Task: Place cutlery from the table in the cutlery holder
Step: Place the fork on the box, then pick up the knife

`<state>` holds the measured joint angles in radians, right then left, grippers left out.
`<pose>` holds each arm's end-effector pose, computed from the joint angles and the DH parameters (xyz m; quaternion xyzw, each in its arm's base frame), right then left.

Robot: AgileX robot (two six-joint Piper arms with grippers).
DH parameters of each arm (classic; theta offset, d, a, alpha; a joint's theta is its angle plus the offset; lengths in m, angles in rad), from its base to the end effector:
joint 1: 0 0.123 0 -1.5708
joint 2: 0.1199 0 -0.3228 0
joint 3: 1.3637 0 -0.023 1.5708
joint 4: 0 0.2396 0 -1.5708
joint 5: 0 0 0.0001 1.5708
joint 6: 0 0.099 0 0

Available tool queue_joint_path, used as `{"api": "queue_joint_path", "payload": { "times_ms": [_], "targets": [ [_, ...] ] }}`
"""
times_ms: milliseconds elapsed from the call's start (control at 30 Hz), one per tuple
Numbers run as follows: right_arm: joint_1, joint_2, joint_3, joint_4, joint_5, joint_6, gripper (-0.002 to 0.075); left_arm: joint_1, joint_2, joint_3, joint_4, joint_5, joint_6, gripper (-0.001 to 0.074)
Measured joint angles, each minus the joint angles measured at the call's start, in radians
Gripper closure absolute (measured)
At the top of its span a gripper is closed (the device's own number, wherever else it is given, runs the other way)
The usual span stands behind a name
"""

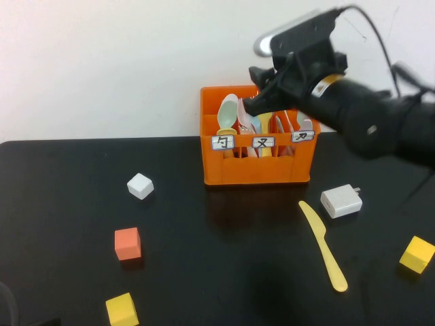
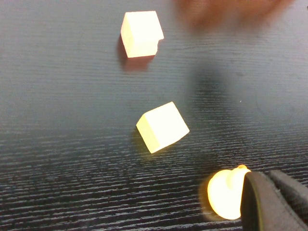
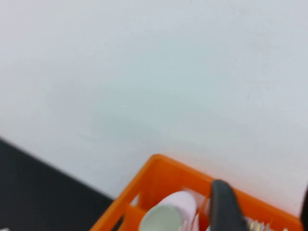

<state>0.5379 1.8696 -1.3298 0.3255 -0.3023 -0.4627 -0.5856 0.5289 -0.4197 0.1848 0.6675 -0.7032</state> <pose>0.3947 0.2245 0.3175 -0.2284 0.7278 0.0884 0.6405 0.0556 -0.0233 0.2738 -0.0118 0.9015 -0.1891 0.3891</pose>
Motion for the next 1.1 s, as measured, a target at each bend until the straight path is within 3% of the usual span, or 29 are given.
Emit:
{"api": "queue_joint_path", "payload": {
  "times_ms": [200,300,567,833,1100],
  "targets": [
    [0.0,-0.137,0.0,-0.005,0.302,-0.01,0.0656,0.0,0.0,0.0,-0.001,0.0,0.0,0.0736],
    [0.0,-0.184,0.0,-0.008,0.457,-0.033,0.0707,0.0,0.0,0.0,-0.001,0.0,0.0,0.0736],
    [0.0,-0.219,0.028,-0.077,0.775,-0.009,0.0727,0.0,0.0,0.0,-0.004,0.0,0.001,0.0737],
    [0.0,-0.222,0.211,-0.284,0.816,0.222,0.0727,0.0,0.0,0.003,-0.019,0.019,0.003,0.0736],
    [0.0,-0.159,0.259,-0.346,0.853,0.256,0.0713,0.0,0.0,0.01,-0.028,0.021,0.003,0.0736]
  ]
}}
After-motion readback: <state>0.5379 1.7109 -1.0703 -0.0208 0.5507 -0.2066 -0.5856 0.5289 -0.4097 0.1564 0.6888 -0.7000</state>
